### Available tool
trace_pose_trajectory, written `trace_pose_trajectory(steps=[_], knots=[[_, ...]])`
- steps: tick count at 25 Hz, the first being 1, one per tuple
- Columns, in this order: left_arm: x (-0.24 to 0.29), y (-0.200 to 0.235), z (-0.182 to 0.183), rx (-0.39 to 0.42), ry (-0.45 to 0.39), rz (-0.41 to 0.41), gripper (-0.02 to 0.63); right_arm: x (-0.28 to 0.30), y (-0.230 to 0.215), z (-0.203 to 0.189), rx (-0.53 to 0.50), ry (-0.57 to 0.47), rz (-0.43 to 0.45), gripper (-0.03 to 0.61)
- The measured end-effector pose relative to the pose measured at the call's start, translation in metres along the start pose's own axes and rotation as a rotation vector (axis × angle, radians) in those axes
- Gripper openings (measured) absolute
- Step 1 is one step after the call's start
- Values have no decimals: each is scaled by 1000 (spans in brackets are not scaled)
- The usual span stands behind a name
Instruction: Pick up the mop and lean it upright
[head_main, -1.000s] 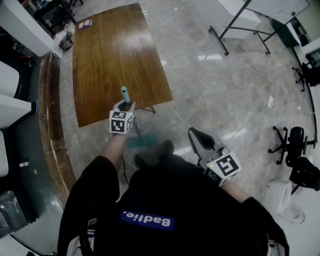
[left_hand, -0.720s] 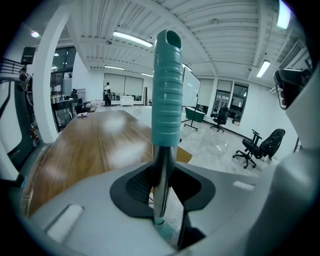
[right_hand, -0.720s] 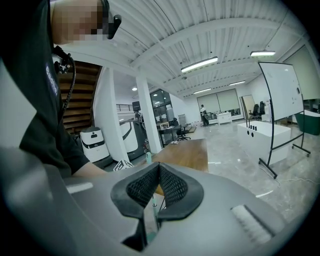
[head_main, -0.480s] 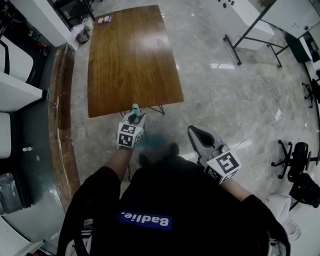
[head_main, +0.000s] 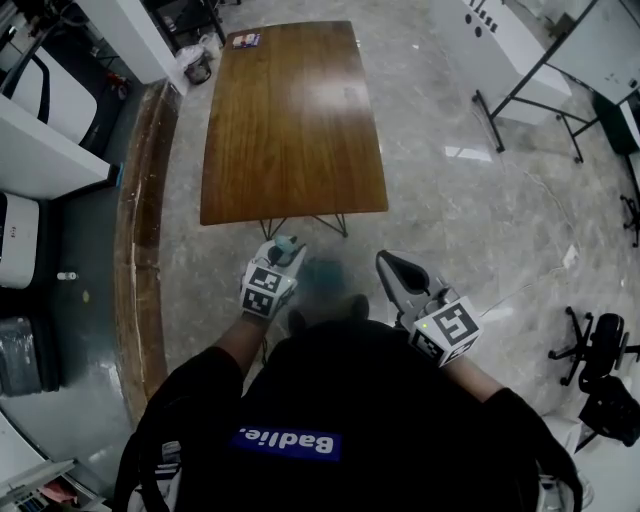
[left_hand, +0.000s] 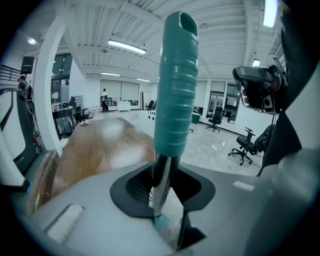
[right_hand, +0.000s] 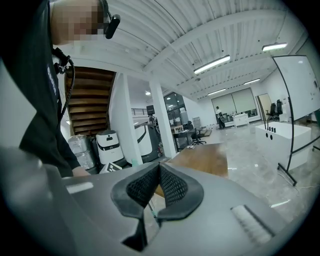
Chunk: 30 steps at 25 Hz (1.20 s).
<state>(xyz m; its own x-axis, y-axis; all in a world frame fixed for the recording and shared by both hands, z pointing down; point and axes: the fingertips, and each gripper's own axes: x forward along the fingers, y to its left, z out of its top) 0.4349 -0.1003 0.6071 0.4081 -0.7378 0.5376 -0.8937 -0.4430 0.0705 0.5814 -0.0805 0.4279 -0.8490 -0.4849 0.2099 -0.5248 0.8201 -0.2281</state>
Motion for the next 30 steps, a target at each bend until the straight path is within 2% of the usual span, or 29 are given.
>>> trace_pose_trajectory(steps=[9,16,22,30], knots=[[-45,-10,80,20,-165,28,109,14,9,8,-14,-21,71,5],[-75,-22,122,23,-270,52,109,25,17,10,-19,-34,144,5],[-102,-31,143,11,-340,81,109,37,26,14,-29,-33,211,5],[-130,-40,150,-53,-364,125,109,52,41,8,-30,-6,308,5]])
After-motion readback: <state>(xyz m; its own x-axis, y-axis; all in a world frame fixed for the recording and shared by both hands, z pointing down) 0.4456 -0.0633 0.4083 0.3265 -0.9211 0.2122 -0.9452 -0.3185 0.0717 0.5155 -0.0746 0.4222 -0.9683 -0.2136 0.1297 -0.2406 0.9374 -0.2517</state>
